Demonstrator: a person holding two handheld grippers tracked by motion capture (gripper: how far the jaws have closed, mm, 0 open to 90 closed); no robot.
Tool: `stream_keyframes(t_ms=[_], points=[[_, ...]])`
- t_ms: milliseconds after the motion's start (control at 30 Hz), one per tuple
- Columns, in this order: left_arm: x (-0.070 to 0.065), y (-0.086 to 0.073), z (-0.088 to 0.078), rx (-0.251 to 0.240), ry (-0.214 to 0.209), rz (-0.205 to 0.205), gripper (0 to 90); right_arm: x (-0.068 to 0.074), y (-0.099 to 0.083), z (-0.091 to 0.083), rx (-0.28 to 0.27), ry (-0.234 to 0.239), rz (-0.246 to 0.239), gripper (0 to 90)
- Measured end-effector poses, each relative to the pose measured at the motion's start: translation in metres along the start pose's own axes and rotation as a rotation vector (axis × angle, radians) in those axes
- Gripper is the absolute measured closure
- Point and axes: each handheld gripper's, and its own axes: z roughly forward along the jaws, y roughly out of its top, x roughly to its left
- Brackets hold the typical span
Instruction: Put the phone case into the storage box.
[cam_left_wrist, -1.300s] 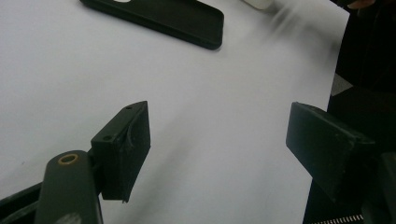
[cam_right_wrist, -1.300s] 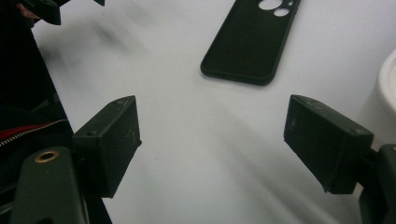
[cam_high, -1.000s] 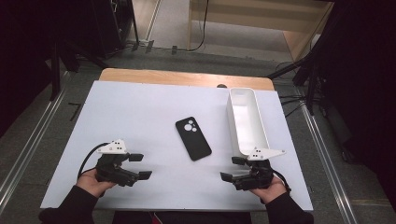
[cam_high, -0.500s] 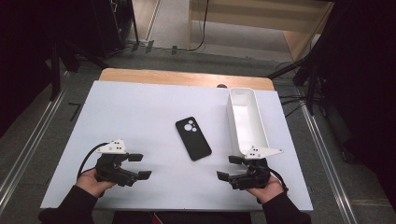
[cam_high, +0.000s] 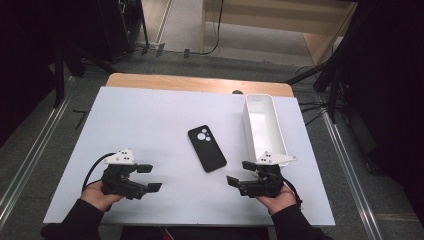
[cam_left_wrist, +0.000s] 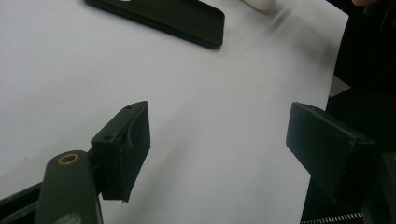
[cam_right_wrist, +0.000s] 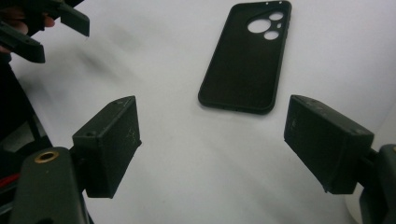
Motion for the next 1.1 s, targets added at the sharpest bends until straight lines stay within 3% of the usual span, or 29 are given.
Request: stream_keyframes(t_ms=[100, 667, 1100], points=[[0.0, 0.0, 0.0, -0.001, -0.001, 0.0, 21.8, 0.001, 0.002, 0.002, -0.007, -0.025, 0.004, 16.9], [0.001, 0.0, -0.001, 0.0, -0.001, 0.0, 21.8, 0.009, 0.012, 0.017, -0.045, -0.074, 0.049, 16.9], [0.0, 0.0, 0.0, -0.001, -0.004, 0.002, 21.8, 0.013, 0.022, 0.032, -0.042, -0.114, 0.061, 16.8]])
